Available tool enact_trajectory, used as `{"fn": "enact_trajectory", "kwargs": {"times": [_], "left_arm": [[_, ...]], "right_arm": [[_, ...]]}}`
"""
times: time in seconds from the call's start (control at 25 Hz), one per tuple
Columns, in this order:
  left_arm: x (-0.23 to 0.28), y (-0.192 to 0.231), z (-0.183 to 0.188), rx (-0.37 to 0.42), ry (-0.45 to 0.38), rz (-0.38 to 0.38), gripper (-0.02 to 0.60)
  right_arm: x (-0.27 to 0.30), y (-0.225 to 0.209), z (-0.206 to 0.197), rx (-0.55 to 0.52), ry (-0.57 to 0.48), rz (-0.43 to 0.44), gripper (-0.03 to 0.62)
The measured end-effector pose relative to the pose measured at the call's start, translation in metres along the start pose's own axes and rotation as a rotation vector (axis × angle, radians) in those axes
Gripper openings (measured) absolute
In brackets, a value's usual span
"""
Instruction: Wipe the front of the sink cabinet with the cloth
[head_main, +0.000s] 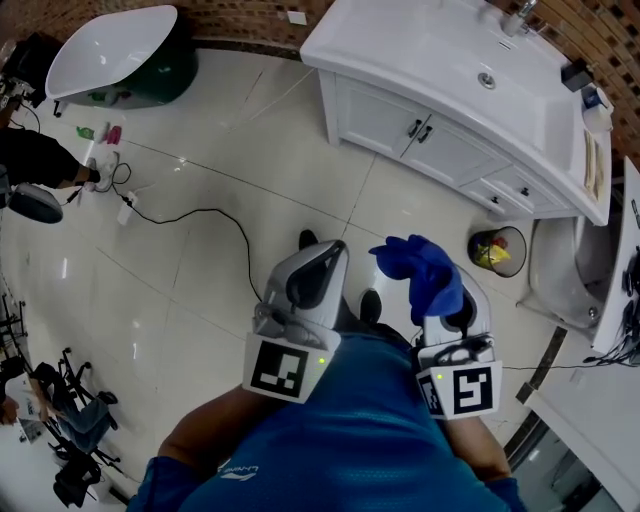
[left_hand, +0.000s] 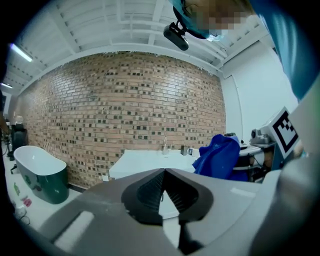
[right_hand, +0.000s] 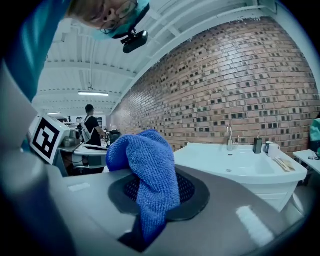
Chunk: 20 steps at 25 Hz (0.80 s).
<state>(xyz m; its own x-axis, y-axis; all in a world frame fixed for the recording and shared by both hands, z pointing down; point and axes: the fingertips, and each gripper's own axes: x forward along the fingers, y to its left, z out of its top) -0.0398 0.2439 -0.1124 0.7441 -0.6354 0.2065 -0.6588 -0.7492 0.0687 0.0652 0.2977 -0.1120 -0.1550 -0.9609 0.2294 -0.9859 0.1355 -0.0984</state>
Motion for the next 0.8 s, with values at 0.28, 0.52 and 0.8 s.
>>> {"fn": "enact_trajectory", "kwargs": {"times": [0.28, 0.52, 0.8], "left_arm": [[0.036, 0.075, 0.01, 0.165, 0.06, -0.099, 0.003], [0.05, 0.143, 0.022, 0.119, 0.034, -0.084, 0.005], [0.066, 0.195, 0.032, 0.159, 0.025, -0.04, 0.003]], "right_arm": [[0.082, 0.0, 0.03, -0.011, -0.009, -0.065, 0.066], [0.142, 0.001, 0.053, -0.047, 0.0, -0.118, 0.067], [0.199, 0.011, 0.07, -0.054, -0.032, -0.098, 0.067]]}}
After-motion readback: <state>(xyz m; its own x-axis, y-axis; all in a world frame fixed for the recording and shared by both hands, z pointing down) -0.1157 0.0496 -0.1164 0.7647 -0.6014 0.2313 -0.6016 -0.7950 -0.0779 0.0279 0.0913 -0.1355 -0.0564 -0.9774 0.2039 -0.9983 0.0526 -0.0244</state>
